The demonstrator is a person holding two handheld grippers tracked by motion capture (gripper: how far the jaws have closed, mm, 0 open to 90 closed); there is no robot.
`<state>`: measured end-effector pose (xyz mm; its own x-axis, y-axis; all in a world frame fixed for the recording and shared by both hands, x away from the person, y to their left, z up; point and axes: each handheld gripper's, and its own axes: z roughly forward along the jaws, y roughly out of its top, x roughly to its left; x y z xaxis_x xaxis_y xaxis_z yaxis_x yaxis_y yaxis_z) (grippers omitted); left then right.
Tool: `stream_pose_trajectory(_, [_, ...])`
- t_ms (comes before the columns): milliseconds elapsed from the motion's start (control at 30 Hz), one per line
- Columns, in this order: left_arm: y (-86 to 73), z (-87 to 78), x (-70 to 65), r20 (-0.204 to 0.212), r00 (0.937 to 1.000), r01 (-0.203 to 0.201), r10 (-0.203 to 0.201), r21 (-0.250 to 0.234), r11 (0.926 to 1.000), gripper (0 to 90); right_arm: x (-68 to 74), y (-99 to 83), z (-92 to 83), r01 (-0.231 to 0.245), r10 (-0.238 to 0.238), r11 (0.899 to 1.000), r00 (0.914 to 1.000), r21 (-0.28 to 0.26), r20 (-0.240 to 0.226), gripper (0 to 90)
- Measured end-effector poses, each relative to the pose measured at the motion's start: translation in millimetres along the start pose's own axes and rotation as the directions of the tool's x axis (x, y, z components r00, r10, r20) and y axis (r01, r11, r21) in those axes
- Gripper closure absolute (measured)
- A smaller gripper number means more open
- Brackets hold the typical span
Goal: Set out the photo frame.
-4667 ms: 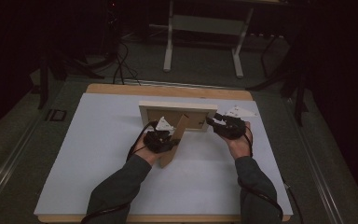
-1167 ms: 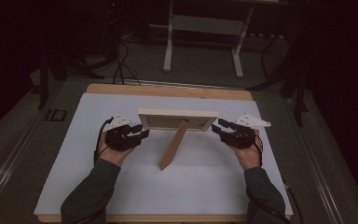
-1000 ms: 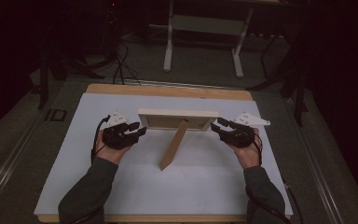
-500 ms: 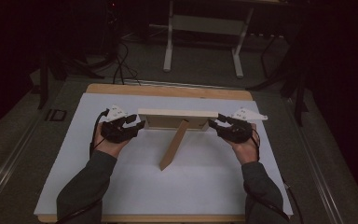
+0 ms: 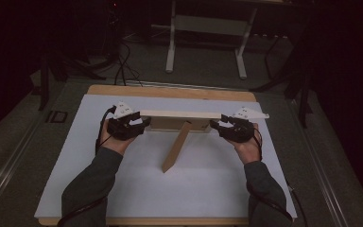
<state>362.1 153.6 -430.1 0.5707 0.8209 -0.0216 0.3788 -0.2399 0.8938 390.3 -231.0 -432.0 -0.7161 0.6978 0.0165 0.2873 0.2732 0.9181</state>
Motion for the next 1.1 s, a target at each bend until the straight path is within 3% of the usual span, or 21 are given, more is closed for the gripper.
stream_pose_trajectory(400, [4.4,1.9,1.5,-0.008,1.0000,0.005,-0.005,0.015,0.9999,56.6,-0.5,0.8,-1.6,0.000,0.000,1.000,0.9999,-0.014,0.013,57.3])
stream_pose_trajectory(533, [3.8,2.4,3.2,-0.004,0.9997,0.026,-0.026,0.010,0.9996,57.5,-2.5,1.7,-0.7,0.006,-0.006,1.000,1.0000,-0.016,0.006,57.2])
stream_pose_trajectory(967, [5.6,4.8,5.3,-0.007,0.9991,0.042,-0.042,0.006,0.9991,57.4,-6.9,10.2,9.7,0.053,-0.053,0.999,0.9976,-0.007,-0.044,47.7])
stream_pose_trajectory(1100, [7.1,6.7,6.2,-0.010,0.9989,0.046,-0.046,0.010,0.9989,56.7,-6.8,11.5,10.3,0.060,-0.060,0.998,0.9973,-0.003,-0.041,48.8])
